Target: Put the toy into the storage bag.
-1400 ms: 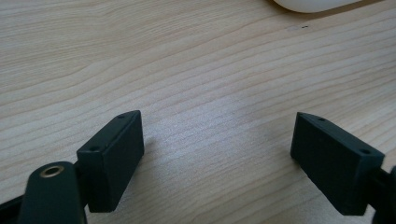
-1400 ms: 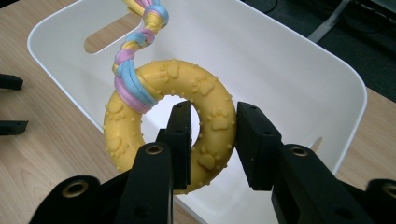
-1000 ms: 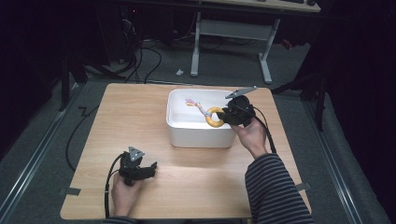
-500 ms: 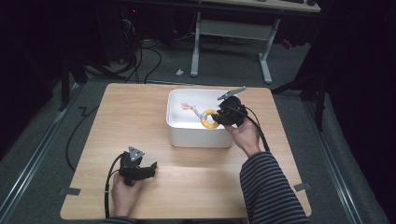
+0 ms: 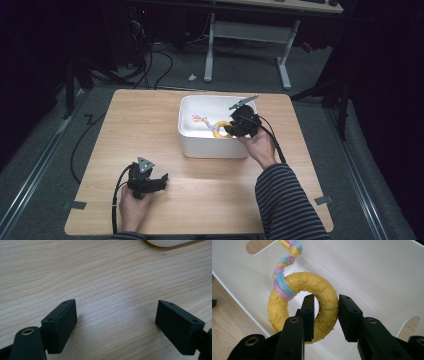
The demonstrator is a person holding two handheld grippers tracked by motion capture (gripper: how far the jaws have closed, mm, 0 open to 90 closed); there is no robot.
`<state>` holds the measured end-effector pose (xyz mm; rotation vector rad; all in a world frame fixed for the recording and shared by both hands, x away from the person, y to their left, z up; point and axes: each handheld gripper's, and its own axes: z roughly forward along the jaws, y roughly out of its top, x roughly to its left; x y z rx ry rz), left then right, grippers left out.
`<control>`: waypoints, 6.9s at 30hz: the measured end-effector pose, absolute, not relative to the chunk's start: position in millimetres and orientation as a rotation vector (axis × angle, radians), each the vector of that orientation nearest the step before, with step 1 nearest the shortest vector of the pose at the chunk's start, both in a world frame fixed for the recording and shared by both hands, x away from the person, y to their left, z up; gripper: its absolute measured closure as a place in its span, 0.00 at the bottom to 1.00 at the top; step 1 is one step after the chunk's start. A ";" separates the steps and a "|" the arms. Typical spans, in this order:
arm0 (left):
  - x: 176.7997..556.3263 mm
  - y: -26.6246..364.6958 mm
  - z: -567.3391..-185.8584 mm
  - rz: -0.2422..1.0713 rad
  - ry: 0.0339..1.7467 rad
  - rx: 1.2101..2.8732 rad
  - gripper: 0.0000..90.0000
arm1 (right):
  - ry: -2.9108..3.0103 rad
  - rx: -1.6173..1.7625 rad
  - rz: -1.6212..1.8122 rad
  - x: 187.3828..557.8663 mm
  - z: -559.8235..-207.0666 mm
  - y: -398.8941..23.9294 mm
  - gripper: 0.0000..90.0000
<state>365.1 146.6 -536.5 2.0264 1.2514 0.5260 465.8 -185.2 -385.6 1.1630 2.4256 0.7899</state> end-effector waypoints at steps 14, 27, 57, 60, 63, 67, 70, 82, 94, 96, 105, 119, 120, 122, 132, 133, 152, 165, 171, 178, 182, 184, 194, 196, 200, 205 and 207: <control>365.2 146.6 -536.6 0.526 1.252 2.026 0.20 | 2.420 1.171 0.832 462.9 -380.5 -187.6 0.58; 365.3 146.4 -536.6 0.526 1.252 2.025 0.20 | 2.281 1.201 0.929 439.2 -361.5 -216.6 0.50; 365.3 146.5 -536.6 0.526 1.251 2.026 0.20 | 2.136 1.254 1.026 397.5 -347.1 -274.4 0.48; 365.3 146.5 -536.6 0.526 1.251 2.026 0.20 | 2.126 1.249 1.017 393.6 -347.4 -278.2 0.46; 365.3 146.4 -536.6 0.526 1.252 2.026 0.20 | 2.114 1.246 1.011 388.2 -346.5 -280.4 0.45; 365.3 146.4 -536.6 0.526 1.252 2.026 0.20 | 2.106 1.235 1.022 382.5 -344.3 -283.8 0.45; 365.3 146.4 -536.6 0.526 1.252 2.026 0.20 | 2.094 1.218 1.011 377.8 -342.4 -286.9 0.46; 365.6 146.5 -536.6 0.526 1.252 2.026 0.20 | 2.029 1.228 1.054 351.5 -341.3 -308.3 0.45; 365.6 146.6 -536.5 0.525 1.251 2.028 0.20 | 1.988 1.281 1.074 331.1 -345.6 -327.2 0.47; 365.6 146.6 -536.5 0.525 1.251 2.029 0.20 | 1.975 1.289 1.075 327.1 -346.0 -329.6 0.47; 365.6 146.6 -536.5 0.525 1.252 2.028 0.20 | 1.951 1.303 1.097 310.9 -353.1 -341.2 0.48; 365.5 146.6 -536.4 0.525 1.252 2.030 0.20 | 1.900 1.363 1.165 294.8 -374.4 -355.4 0.49; 365.5 146.5 -536.4 0.526 1.252 2.030 0.20 | 1.900 1.362 1.165 294.3 -375.8 -355.9 0.49; 365.5 146.5 -536.4 0.526 1.252 2.030 0.20 | 1.897 1.362 1.172 292.9 -379.6 -356.5 0.49; 365.5 146.1 -536.6 0.528 1.255 2.025 0.20 | 1.886 1.388 1.195 297.2 -401.4 -357.3 0.49; 365.5 146.2 -536.5 0.528 1.254 2.027 0.20 | 1.889 1.384 1.193 297.4 -402.9 -356.7 0.49; 365.6 146.3 -536.4 0.526 1.254 2.028 0.20 | 1.924 1.434 1.189 301.1 -430.4 -349.2 0.49; 365.5 146.2 -536.4 0.526 1.255 2.027 0.20 | 1.956 1.448 1.180 307.2 -445.5 -340.1 0.49; 365.5 146.2 -536.4 0.526 1.255 2.026 0.20 | 1.984 1.448 1.159 310.7 -451.2 -335.3 0.49; 365.6 146.4 -536.4 0.526 1.254 2.027 0.20 | 2.008 1.466 1.132 314.6 -462.5 -328.2 0.49; 365.6 146.4 -536.5 0.527 1.255 2.024 0.20 | 2.031 1.469 1.109 319.2 -468.5 -324.9 0.50; 365.6 146.4 -536.5 0.527 1.255 2.025 0.20 | 2.036 1.474 1.104 320.9 -470.5 -322.6 0.50; 365.6 146.4 -536.5 0.527 1.254 2.025 0.20 | 2.071 1.480 1.045 329.5 -481.9 -313.9 0.50; 365.6 146.4 -536.5 0.527 1.255 2.024 0.20 | 2.075 1.478 1.039 330.9 -484.3 -312.9 0.50; 365.6 146.3 -536.6 0.527 1.255 2.024 0.20 | 2.083 1.479 0.996 333.5 -489.8 -309.1 0.50; 365.6 146.3 -536.6 0.527 1.255 2.023 0.20 | 2.095 1.484 0.946 337.5 -497.3 -305.1 0.50; 365.6 146.3 -536.6 0.527 1.255 2.024 0.20 | 2.101 1.478 0.940 339.0 -499.6 -303.9 0.50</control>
